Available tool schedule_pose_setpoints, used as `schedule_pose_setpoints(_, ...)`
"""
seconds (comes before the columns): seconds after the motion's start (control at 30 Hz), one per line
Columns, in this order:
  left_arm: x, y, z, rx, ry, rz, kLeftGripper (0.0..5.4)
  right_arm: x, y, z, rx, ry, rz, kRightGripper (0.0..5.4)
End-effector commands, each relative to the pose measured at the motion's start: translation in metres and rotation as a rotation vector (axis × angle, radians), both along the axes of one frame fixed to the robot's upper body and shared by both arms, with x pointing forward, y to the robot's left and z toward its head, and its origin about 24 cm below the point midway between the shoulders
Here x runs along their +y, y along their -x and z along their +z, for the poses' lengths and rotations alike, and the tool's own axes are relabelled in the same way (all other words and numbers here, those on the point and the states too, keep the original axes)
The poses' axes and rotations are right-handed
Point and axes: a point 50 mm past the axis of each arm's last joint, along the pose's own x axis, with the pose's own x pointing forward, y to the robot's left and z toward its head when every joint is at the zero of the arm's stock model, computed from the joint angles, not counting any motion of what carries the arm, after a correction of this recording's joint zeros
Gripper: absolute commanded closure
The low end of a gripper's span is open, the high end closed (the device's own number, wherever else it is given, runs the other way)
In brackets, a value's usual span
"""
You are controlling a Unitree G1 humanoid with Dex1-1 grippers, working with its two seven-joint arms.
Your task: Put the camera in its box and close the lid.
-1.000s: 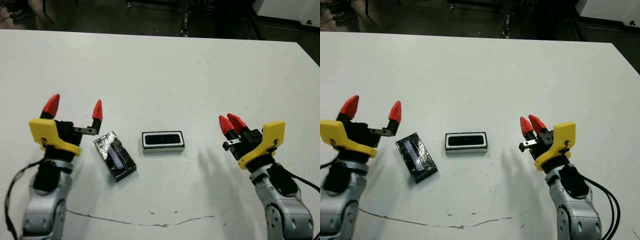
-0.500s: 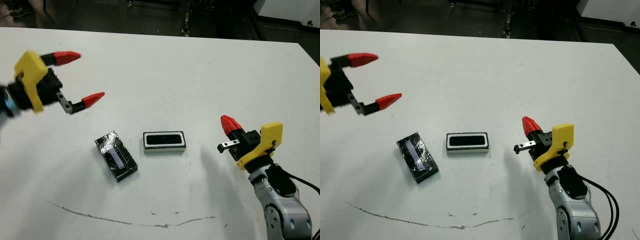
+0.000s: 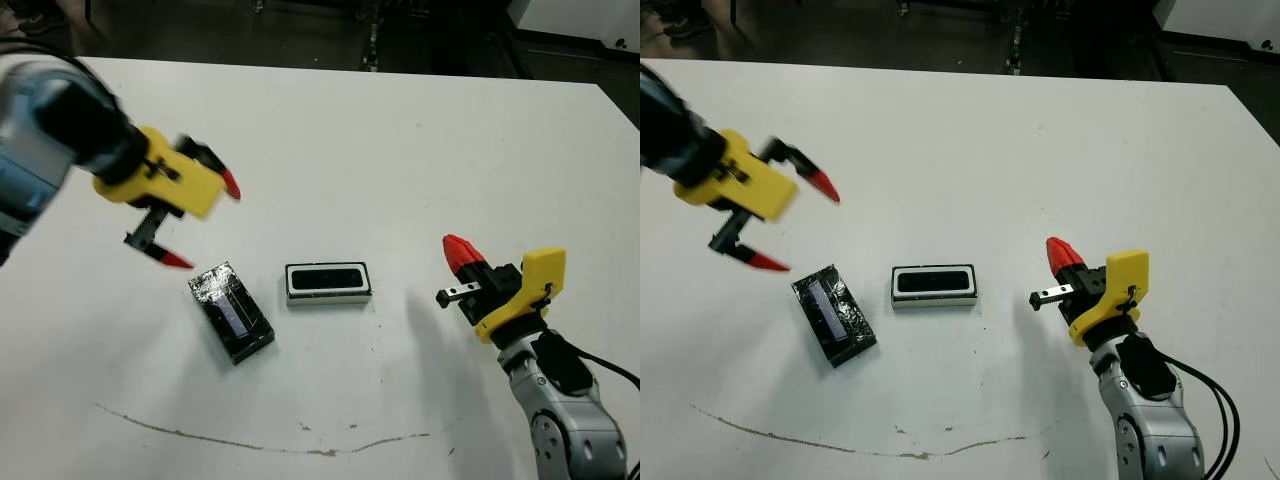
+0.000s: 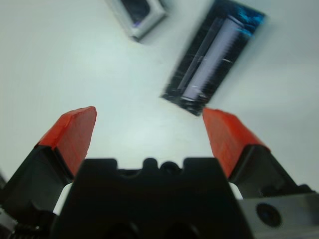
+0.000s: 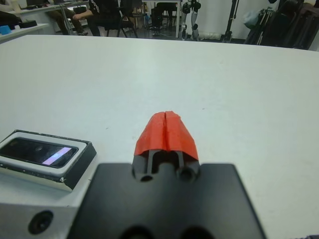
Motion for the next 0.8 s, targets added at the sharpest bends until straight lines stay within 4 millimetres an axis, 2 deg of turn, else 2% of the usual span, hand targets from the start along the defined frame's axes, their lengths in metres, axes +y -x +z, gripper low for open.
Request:
schedule_pose_setpoints(0.03,-0.006,0.006,-0.002,0.029,-0.059,-0.066,0.00,-0.003,0.001,-0.005,0.034,0.005,-0.020,5.39)
schedule_pose_setpoints(0.23,-0.015,0.012,-0.008,0.079,-0.128,-0.105,0.00,-0.003,0.002,-0.007,0.033,0.009,-0.019,5.39)
schedule_pose_setpoints(0.47,-0.017,0.016,-0.017,0.124,-0.123,-0.128,0.00,0.000,0.003,-0.010,0.058,-0.004,-0.012,5.39)
schedule_pose_setpoints(0.8,-0.025,0.019,-0.029,0.085,-0.118,-0.201,0.00,0.003,0.006,-0.012,0.078,0.001,-0.011,5.39)
